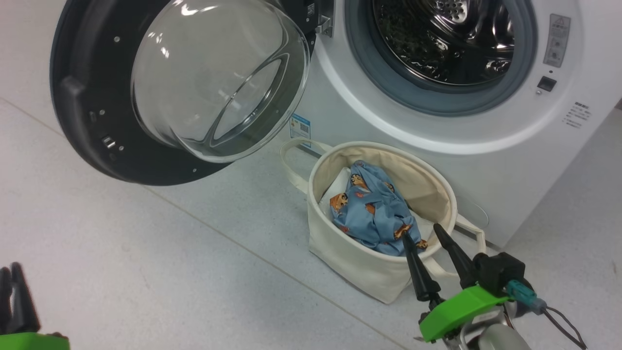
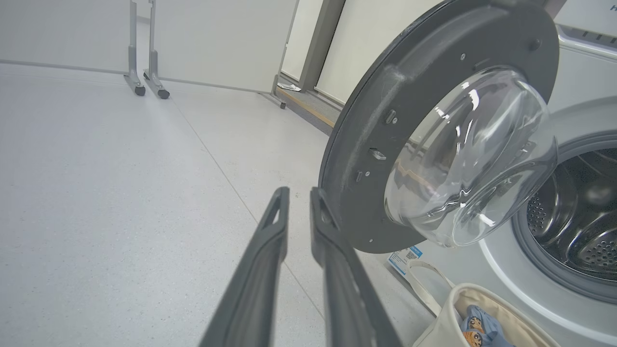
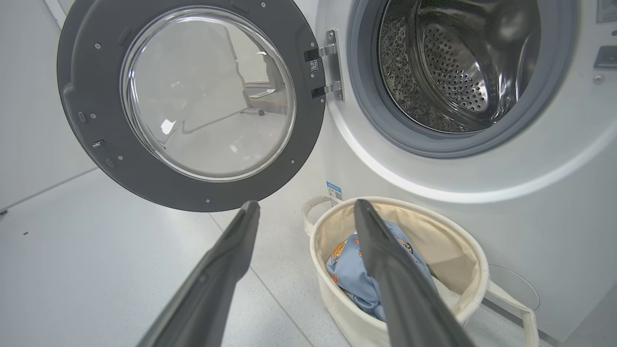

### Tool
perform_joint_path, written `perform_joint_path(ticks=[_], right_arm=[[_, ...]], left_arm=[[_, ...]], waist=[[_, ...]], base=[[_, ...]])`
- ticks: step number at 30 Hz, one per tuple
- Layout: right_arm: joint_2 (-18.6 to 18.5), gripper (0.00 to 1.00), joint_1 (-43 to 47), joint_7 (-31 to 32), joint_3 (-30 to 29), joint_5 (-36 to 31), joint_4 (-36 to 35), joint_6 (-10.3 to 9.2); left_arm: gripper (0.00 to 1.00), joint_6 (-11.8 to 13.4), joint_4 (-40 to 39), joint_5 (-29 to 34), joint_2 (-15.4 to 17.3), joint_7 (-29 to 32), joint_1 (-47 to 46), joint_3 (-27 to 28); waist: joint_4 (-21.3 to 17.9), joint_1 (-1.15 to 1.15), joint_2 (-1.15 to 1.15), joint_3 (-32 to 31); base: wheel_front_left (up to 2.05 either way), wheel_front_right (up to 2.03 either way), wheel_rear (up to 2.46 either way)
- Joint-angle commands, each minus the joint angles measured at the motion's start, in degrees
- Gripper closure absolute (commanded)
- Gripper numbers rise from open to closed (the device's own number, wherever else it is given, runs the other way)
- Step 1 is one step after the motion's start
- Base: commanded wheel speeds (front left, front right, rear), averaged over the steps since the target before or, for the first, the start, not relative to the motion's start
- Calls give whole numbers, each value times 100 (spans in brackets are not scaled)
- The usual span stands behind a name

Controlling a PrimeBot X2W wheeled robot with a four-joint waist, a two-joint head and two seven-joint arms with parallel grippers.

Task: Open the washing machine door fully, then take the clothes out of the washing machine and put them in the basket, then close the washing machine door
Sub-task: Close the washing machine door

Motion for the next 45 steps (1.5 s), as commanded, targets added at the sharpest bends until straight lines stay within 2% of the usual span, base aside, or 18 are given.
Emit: perform_joint_path(ticks=[1,3,5,7,8,17,22,31,38,45], right_arm=[[9,0,-211,-28,131,27,-145,5],[8,0,-225,-28,139,27,-138,5],[-16,0,-236,-28,131,13,-131,5],[-41,0,-249,-28,139,-5,-115,5],[-77,0,-268,-28,156,-14,-110,5],[-354,0,-362,-28,246,-99,-88,5],[-524,0,-453,-28,299,-127,-65,5],[-810,0,-611,75,350,-185,-164,5],[-1023,0,-676,285,258,-268,-487,5],[-1138,0,-761,460,159,-334,-799,5]], left_arm=[[83,-56,-233,-105,251,17,-209,309],[90,-127,-259,-278,300,91,-262,400],[92,-231,-282,-529,352,213,-376,488],[97,-339,-262,-856,438,409,-543,584],[100,-430,-196,-1233,559,659,-755,677],[100,-572,679,-3359,1200,2227,-2147,1154],[100,-577,1507,-4127,1475,2966,-2968,1320],[100,-579,2710,-4749,1801,3876,-4220,1303],[100,-584,3151,-4711,1809,3832,-5024,1101],[100,-585,3192,-4620,1752,3585,-5474,911]], waist=[[-30,0,0,27],[-49,0,0,45],[-40,0,0,85],[-25,0,0,123],[-9,0,0,164],[84,0,0,421],[117,0,0,617],[78,0,0,999],[-53,0,0,1407],[-254,0,0,1783]], base=[[0,0,0],[0,0,0],[0,0,0],[0,0,0],[0,0,0],[0,0,0],[0,0,0],[0,0,0],[0,0,0],[0,0,0]])
